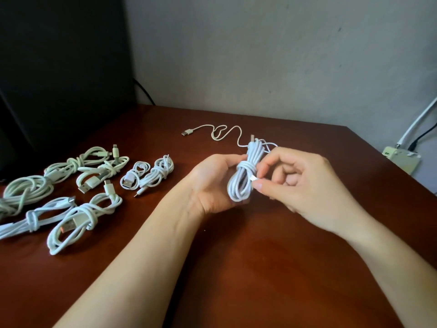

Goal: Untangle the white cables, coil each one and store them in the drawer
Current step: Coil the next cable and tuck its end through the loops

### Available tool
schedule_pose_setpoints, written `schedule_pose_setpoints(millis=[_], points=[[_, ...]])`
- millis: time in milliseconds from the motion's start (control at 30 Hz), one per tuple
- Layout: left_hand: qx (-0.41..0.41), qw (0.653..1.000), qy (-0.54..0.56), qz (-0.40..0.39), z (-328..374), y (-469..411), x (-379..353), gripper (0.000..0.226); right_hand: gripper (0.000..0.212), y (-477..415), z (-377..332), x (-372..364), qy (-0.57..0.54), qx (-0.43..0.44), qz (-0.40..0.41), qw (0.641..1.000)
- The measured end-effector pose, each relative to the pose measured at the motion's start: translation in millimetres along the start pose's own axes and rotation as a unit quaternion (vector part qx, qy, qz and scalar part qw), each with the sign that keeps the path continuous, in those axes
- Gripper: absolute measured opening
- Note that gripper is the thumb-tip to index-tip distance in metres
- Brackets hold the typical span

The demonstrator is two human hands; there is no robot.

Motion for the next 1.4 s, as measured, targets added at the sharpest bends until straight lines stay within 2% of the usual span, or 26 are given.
schedule_pose_setpoints(millis=[100,267,400,633,700,800,1000,1100,1167,1233,1300,1400], points=[[-0.003,0.999,0.036,0.004,2.8,0.2,4.0,0.026,0.013,-1.0,1.1,0.2,-0.053,-0.021,0.010,0.998],[-0.011,0.999,0.033,-0.007,4.5,-2.3,7.4,0.035,0.010,-0.7,-2.6,2.3,-0.072,-0.001,0.009,0.997],[-0.020,1.000,0.003,-0.001,3.5,-3.3,6.3,0.021,0.011,0.9,-0.9,-0.7,-0.023,0.014,0.009,1.000],[-0.069,0.997,-0.023,0.021,3.1,-3.5,-3.3,0.024,0.018,1.1,0.4,0.9,0.019,0.010,0.021,1.000],[-0.079,0.997,-0.016,0.020,3.5,-2.6,-6.3,0.026,0.015,0.0,1.6,1.9,-0.009,-0.003,0.013,1.000],[-0.090,0.996,-0.007,0.009,4.2,-0.7,-8.6,0.029,0.009,-3.6,4.3,2.3,-0.109,-0.047,0.010,0.993],[-0.042,0.994,0.097,-0.026,6.1,3.0,-5.8,0.023,0.009,-5.5,10.8,2.0,-0.238,-0.074,-0.024,0.968],[-0.101,0.994,0.042,-0.015,7.7,-0.9,-5.4,0.016,0.021,-4.9,10.9,-0.7,-0.274,-0.064,-0.036,0.959],[-0.144,0.989,0.015,-0.033,9.9,0.2,-7.6,0.014,0.020,-5.1,11.1,-2.2,-0.282,-0.064,-0.024,0.957],[-0.158,0.987,-0.006,-0.043,9.3,3.0,-7.6,0.011,0.008,-4.6,9.0,-3.0,-0.262,-0.062,-0.004,0.963],[-0.184,0.981,-0.049,-0.033,7.5,4.7,-7.4,0.010,0.008,-2.8,4.9,-3.4,-0.210,-0.042,0.020,0.977],[-0.238,0.961,-0.144,0.005,2.8,3.6,-8.3,0.012,0.011,0.9,4.2,-2.5,-0.031,0.056,0.069,0.996]])
Point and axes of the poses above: each hand's wrist, its own y-axis away from the middle knuckle, its own x-axis out of the back of the hand, z = x × y, the point moved 3 cm from there along -y, towards the middle knuckle, and after that the axes turned 12 degrees about z, right-handed, at the moved point
